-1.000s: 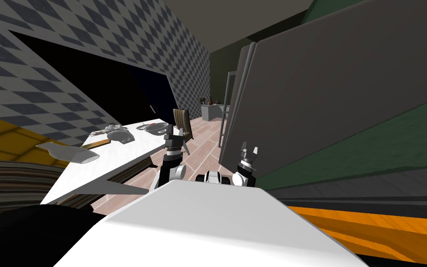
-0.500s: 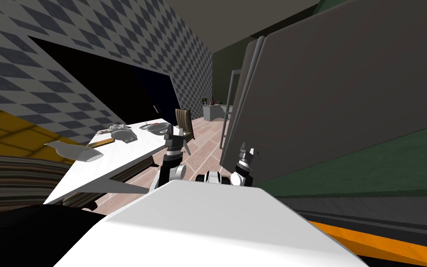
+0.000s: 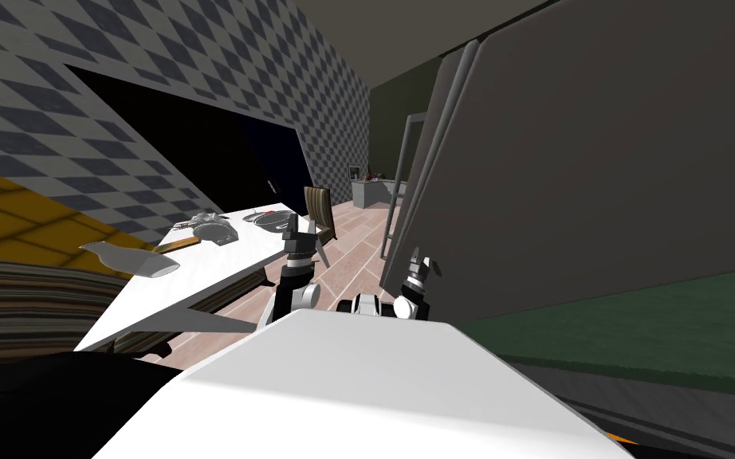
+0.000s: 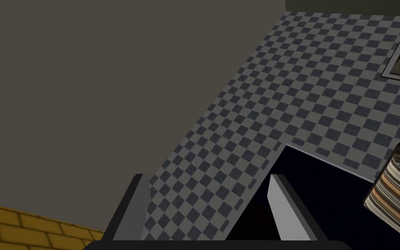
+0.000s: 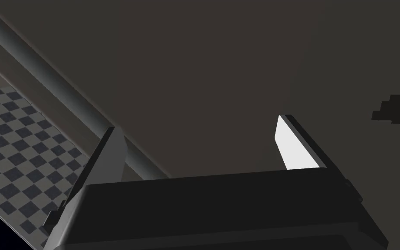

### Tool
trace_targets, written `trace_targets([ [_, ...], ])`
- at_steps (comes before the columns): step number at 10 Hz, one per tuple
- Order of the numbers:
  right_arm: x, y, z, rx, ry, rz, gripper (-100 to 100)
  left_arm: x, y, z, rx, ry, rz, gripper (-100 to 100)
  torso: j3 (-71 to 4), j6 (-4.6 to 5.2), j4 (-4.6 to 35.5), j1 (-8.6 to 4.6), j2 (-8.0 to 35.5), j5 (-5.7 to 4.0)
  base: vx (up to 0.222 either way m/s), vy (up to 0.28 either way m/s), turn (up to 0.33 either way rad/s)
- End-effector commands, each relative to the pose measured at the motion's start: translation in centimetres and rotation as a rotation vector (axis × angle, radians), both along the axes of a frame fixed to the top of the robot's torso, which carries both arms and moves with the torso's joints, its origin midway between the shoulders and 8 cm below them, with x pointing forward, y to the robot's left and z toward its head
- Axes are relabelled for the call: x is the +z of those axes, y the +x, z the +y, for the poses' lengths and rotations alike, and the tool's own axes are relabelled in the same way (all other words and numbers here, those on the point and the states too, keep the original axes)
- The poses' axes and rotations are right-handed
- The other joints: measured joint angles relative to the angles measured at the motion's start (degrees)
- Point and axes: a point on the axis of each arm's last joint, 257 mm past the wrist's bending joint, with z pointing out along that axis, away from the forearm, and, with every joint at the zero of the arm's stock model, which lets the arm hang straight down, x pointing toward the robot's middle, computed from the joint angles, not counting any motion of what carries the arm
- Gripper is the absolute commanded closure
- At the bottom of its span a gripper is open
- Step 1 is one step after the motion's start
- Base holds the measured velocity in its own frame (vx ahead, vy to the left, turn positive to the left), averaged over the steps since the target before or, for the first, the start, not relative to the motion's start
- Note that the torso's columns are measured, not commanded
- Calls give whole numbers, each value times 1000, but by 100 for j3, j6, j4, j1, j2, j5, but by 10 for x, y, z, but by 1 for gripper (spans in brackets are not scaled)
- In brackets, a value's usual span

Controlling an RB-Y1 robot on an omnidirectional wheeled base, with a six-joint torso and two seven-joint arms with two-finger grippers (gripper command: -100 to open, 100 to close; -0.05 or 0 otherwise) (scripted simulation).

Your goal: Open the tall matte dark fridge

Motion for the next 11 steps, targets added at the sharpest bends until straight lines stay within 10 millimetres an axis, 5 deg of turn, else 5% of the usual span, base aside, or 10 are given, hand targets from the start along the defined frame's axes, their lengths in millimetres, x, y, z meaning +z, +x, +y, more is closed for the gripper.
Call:
trace_targets([
  [1, -15, 3, 5, 40, 97, -3, -100, 0, 0, 0, 0, 0, 0, 0, -3, -3, -1, 5, -8, 1, 53, 6, 63],
  [11, -82, 18, 35, 172, 458, 18, -100, 0, 0, 0, 0, 0, 0, 0, -26, -18, -15, -3, -51, -7, 62, -2, 62],
])
